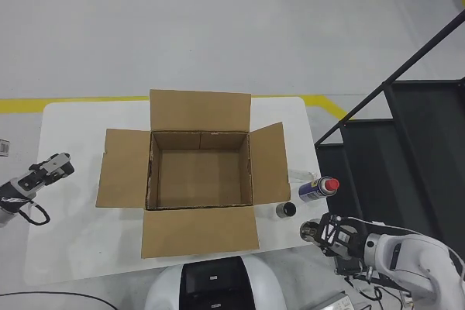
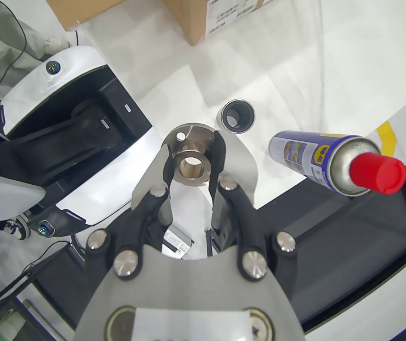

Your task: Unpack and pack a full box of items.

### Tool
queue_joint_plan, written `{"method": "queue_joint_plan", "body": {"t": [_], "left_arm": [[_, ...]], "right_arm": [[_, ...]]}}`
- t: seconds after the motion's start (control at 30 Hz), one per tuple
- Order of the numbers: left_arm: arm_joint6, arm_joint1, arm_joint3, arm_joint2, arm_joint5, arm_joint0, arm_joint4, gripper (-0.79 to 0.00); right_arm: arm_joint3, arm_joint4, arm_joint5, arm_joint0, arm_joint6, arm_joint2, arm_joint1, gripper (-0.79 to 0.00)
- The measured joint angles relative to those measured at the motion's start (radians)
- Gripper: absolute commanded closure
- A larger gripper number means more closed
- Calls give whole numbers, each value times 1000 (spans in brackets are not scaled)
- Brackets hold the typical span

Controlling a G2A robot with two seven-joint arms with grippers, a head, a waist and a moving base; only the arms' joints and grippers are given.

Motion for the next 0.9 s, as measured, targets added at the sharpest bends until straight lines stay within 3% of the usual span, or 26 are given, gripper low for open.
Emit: {"method": "queue_joint_plan", "body": {"t": [0.23,0.9], "left_arm": [[0,0,0,0,0,0,0,-785],[0,0,0,0,0,0,0,-785]], "right_arm": [[-22,53,43,7,14,3,1,0],[-43,50,44,26,-6,-17,1,0]]}}
